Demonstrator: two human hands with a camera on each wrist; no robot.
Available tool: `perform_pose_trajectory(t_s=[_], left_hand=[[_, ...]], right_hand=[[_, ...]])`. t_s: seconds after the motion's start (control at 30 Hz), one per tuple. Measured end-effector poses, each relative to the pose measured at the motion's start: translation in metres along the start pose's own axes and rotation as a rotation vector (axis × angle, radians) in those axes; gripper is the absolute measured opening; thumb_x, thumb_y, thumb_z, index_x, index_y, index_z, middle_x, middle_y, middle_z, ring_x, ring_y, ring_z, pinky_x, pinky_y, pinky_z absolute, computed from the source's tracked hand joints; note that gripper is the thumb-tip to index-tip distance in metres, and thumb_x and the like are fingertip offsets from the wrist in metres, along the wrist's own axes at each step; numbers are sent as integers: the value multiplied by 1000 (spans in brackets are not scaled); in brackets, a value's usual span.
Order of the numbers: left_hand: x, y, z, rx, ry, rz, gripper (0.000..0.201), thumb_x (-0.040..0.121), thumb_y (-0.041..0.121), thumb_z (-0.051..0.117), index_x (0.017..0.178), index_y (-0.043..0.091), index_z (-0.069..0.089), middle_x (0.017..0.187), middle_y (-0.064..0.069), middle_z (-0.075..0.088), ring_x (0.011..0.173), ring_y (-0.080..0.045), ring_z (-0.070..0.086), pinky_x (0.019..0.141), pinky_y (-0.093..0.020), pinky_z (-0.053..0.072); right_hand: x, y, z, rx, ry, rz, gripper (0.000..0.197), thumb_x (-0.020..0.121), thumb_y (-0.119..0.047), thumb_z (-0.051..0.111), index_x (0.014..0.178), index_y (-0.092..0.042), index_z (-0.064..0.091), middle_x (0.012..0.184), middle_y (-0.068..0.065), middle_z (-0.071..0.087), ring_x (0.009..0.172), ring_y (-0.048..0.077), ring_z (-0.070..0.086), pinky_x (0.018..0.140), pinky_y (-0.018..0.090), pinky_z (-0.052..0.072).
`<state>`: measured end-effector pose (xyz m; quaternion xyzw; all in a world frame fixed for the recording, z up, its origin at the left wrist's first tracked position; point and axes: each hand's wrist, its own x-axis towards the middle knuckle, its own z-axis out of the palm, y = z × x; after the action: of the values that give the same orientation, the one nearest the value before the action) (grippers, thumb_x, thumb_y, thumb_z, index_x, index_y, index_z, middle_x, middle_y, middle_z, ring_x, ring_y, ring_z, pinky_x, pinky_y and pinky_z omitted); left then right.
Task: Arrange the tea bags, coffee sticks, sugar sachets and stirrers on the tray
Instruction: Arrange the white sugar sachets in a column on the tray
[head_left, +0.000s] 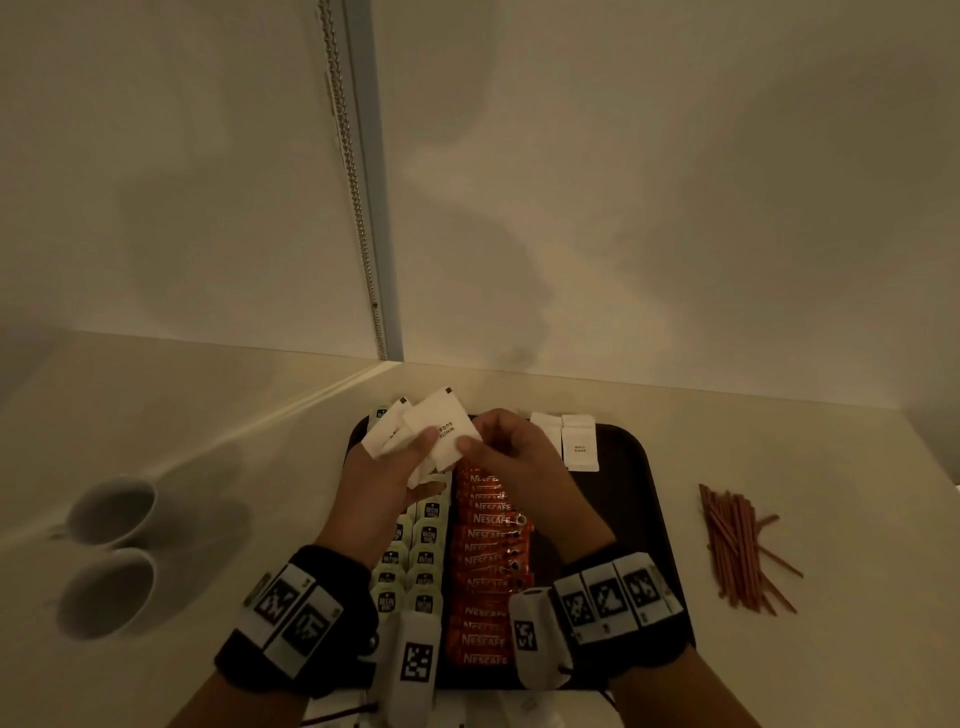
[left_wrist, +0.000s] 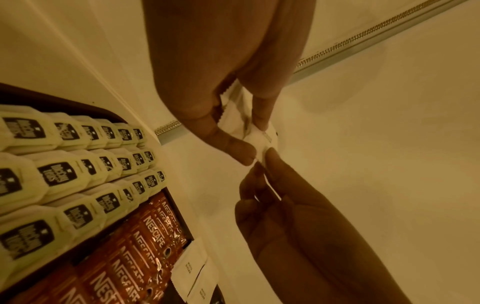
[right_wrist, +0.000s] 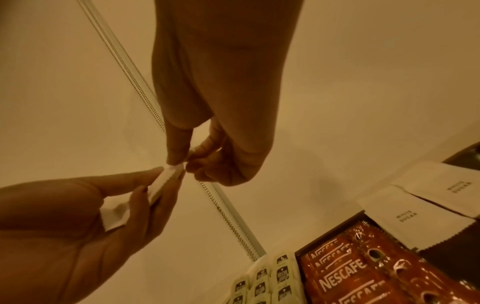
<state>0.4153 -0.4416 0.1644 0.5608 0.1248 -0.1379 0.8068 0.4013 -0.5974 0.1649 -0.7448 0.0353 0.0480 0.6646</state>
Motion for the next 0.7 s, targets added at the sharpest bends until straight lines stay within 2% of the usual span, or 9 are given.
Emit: perform_pose_trajectory(t_s=[0.07,0.13,0.23,0.33,0.4,0.47,0.57,0.63,0.7], left_hand=[[0,1,-3,6,-3,-22,40,83,16,69,122,15,60,106,-10,71,85,-21,71,56,-30,57],[-1,2,-5,7,-35,-36,41,80,24,69,119,12,62,102,-12,72,79,-23,72,57,-29,58],[-4,5,-8,24,-117,-30,43,73,29,72,113,16,65,100,-5,73,83,-20,72,61,-27,57],[-6,5,-5,94,-220,-20,32,75,17,76,106,21,66,99,-2,73,87,-17,71,63,-27,55],[-6,3,-3,108,-225,-8,30,79,5,71,103,22,65,94,0,74,85,-15,70,60,-26,55],[-5,2,-1,106,-202,19,31,81,1,68,102,22,65,91,0,74,82,-16,71,59,-25,55],[-5,0,0,75,-138,56,31,80,0,68,106,18,65,93,-3,74,83,-18,71,60,-26,55],[-4,0,-1,74,-95,77,33,80,1,69,110,12,65,95,-8,74,84,-22,71,62,-29,56],[-4,-1,-1,105,-77,96,32,80,2,70,110,11,65,96,-10,74,82,-23,72,63,-32,57]], right_hand=[[0,-2,-4,73,21,27,5,89,-16,60,92,-12,61,95,10,66,83,23,64,73,34,55],[1,-6,-9,140,34,16,10,91,-11,55,90,-16,64,96,3,64,85,21,62,69,31,51],[4,-16,-16,27,15,-68,20,90,-3,51,96,-16,65,96,-6,63,85,10,60,68,25,49],[5,-27,-16,-142,-29,-194,31,86,-1,59,108,-23,61,91,-3,65,81,3,63,67,18,51],[6,-31,-14,-188,-38,-231,34,85,-6,65,113,-26,59,89,-5,68,84,4,66,70,18,52],[7,-32,-12,-193,-4,-238,33,83,-14,69,113,-26,60,91,-8,69,87,4,66,73,18,53],[5,-25,-13,-229,51,-194,26,81,-23,71,105,-26,61,86,-10,67,82,1,64,71,16,52],[4,-19,-12,-227,51,-166,11,82,-22,70,90,-24,62,81,-9,67,77,1,64,69,16,51],[2,-13,-11,-170,62,-145,9,83,-19,69,80,-24,62,79,-7,68,75,7,65,68,19,53]])
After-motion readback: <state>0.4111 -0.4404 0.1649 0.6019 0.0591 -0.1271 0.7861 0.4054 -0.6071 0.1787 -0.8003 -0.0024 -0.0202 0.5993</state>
